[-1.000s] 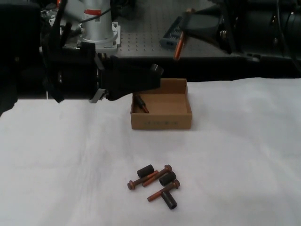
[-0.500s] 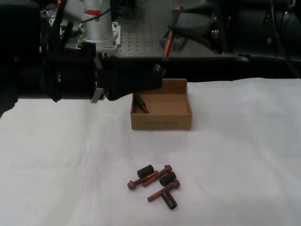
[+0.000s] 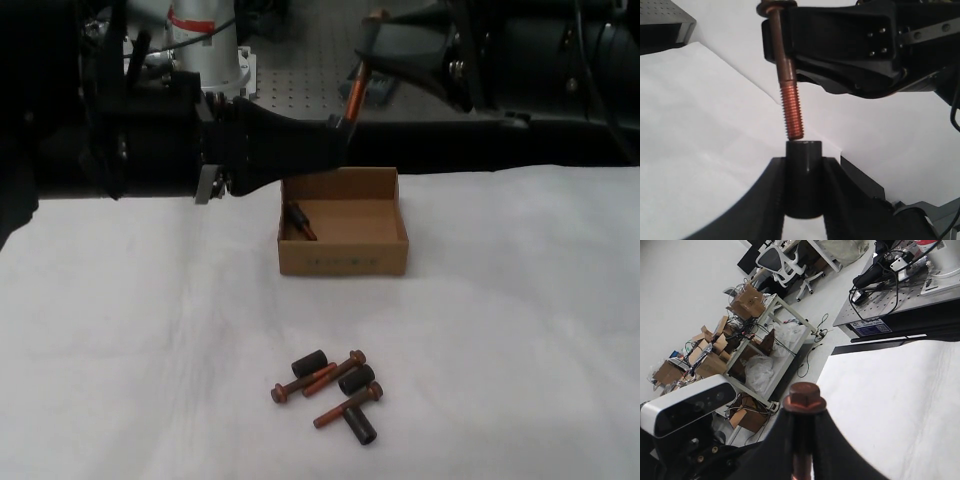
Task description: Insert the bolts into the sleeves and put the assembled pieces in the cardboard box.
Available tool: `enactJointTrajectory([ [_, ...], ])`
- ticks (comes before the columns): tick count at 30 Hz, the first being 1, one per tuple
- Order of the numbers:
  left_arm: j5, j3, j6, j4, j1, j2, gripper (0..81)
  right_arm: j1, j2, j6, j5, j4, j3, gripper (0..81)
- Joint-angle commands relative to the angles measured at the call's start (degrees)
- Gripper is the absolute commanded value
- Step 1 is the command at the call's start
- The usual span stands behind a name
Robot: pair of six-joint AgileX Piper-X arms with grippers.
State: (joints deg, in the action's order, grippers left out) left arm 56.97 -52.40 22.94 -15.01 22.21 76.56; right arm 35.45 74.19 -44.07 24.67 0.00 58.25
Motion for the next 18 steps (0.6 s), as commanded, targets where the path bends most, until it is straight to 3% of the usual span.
enactJointTrajectory([
  [1,0.8,-0.1,0.4,-1.7,0.0,-0.9,0.6,0.0,0.0,-0.1,1.3,-0.8,0.8,1.9],
  [18,0.8,-0.1,1.1,-1.7,0.0,-0.9,0.6,1.5,0.0,0.2,1.7,-5.0,0.8,1.9],
])
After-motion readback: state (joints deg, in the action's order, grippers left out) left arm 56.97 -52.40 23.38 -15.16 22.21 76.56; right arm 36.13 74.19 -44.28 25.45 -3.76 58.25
